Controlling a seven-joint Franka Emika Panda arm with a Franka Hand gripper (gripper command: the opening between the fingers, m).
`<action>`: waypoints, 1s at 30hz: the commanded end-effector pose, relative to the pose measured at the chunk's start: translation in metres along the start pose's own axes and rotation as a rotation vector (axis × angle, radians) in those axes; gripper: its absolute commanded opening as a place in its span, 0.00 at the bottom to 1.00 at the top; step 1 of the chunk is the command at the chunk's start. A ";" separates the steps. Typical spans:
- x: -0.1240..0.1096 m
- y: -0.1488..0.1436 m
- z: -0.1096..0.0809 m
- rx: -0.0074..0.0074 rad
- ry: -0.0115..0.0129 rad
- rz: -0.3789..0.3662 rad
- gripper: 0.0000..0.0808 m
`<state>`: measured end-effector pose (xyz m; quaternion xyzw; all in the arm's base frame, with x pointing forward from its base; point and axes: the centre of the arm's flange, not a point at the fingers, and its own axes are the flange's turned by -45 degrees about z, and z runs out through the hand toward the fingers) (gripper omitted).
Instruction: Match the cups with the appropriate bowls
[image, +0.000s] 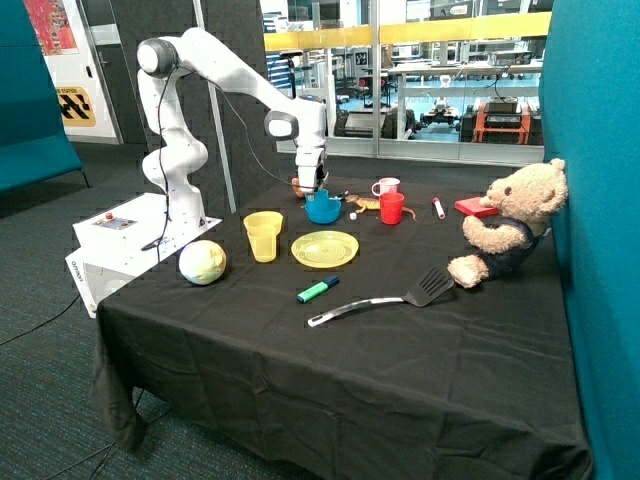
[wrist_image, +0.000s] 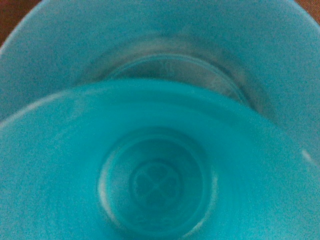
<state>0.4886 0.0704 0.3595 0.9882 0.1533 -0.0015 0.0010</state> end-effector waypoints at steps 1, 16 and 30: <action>0.002 0.001 -0.015 0.0014 0.0033 -0.002 0.84; -0.008 0.036 -0.050 0.0014 0.0033 0.002 0.75; -0.023 0.079 -0.052 0.0014 0.0033 -0.015 0.73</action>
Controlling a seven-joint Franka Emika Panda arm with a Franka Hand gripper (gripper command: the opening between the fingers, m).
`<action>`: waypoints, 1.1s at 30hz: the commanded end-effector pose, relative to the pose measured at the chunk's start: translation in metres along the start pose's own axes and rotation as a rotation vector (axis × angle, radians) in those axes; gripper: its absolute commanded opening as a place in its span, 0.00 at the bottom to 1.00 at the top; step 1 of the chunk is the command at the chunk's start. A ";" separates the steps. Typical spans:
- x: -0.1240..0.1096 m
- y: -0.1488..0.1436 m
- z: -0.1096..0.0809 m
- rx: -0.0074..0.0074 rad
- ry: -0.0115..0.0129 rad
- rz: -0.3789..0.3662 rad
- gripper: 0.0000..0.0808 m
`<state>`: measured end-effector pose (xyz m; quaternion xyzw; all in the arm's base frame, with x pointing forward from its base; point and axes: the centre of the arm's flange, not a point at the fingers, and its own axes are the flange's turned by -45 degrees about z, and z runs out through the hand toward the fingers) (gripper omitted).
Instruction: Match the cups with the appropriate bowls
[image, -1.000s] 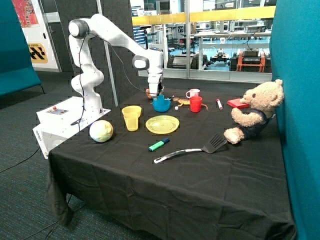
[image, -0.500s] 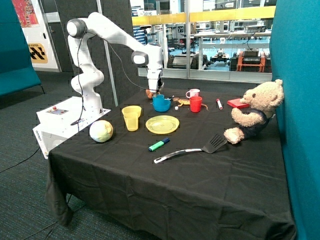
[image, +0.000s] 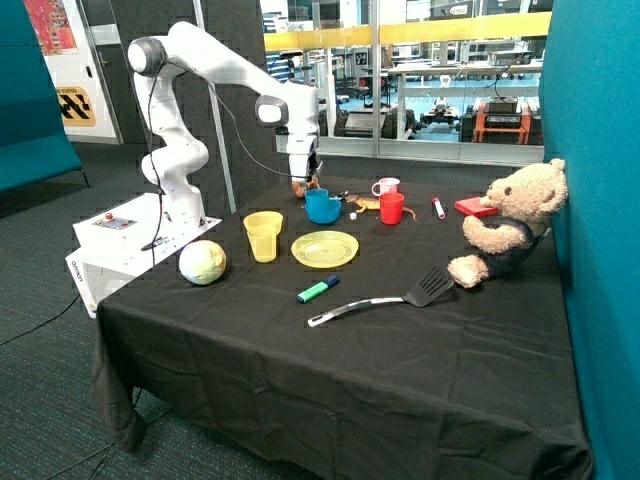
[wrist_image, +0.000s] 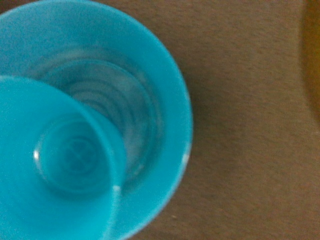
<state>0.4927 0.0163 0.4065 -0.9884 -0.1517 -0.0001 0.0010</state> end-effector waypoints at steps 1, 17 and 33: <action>-0.011 0.028 -0.005 -0.0020 -0.0005 -0.019 0.73; -0.031 0.078 -0.009 -0.0020 -0.0005 -0.032 0.72; -0.058 0.100 -0.006 -0.0020 -0.0005 -0.029 0.71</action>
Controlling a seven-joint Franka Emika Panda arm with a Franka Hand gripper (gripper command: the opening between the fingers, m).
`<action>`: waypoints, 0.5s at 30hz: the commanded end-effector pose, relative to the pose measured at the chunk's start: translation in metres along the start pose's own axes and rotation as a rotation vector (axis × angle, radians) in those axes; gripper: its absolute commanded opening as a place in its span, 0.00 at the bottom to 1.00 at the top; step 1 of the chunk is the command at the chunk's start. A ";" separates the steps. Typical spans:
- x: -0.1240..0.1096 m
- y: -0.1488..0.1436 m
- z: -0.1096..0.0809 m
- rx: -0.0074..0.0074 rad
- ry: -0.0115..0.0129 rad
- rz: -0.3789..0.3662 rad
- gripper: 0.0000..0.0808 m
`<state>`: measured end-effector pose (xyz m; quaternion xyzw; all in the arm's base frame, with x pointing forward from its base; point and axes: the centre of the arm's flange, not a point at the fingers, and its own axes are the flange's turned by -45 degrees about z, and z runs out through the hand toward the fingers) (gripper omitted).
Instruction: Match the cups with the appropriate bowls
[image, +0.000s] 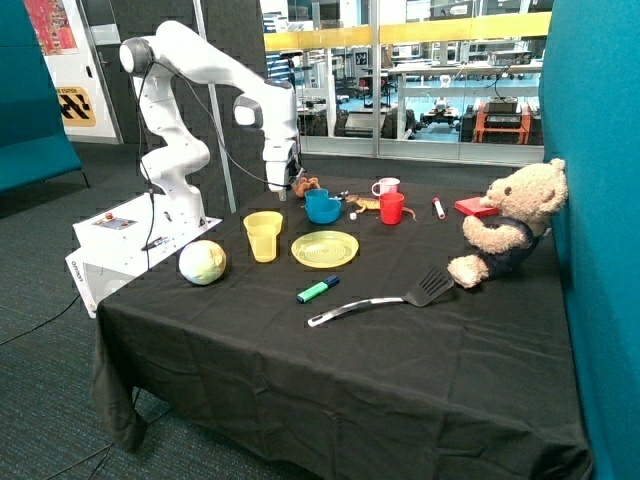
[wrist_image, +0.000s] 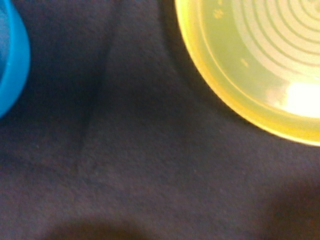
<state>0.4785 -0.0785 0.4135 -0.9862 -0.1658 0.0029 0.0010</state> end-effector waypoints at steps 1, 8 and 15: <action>-0.018 0.014 0.002 -0.0029 0.0054 0.001 0.71; -0.022 0.017 0.002 -0.0028 0.0054 0.004 0.71; -0.026 0.029 0.003 -0.0028 0.0054 0.019 0.71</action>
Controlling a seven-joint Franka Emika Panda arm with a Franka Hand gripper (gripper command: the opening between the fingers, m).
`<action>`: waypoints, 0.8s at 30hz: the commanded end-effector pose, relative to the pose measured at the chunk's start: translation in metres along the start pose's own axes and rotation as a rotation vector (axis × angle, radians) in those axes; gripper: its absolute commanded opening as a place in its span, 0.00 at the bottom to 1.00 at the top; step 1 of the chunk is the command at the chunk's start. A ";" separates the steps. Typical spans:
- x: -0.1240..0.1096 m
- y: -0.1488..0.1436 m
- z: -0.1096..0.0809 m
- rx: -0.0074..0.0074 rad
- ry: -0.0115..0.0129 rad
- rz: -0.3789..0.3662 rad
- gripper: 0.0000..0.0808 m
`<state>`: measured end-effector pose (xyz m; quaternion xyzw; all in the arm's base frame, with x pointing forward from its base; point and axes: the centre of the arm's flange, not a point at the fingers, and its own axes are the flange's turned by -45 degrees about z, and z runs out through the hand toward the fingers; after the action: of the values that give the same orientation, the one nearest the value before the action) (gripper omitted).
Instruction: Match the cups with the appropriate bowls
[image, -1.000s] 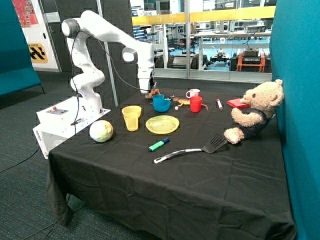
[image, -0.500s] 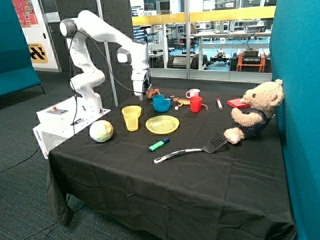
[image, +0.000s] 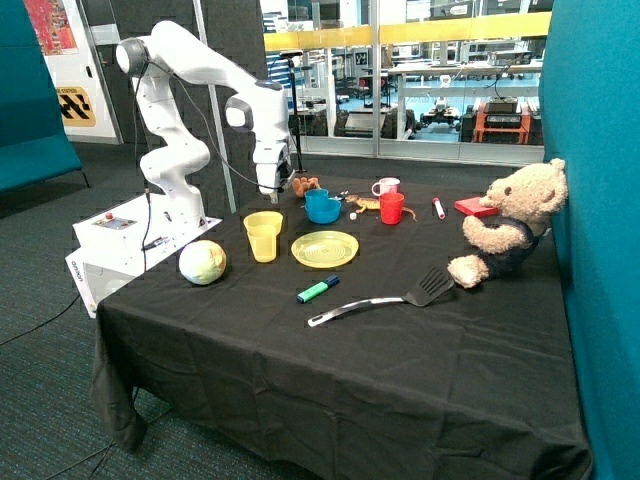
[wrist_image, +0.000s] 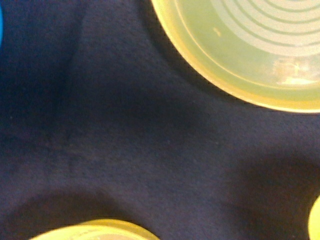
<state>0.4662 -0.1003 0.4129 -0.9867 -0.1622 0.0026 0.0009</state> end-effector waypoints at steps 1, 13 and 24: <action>-0.008 0.015 0.002 -0.0026 0.0048 0.014 0.72; -0.024 0.037 0.011 -0.0025 0.0049 0.041 0.71; -0.034 0.046 0.015 -0.0025 0.0049 0.053 0.71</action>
<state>0.4528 -0.1449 0.4018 -0.9899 -0.1417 0.0000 0.0005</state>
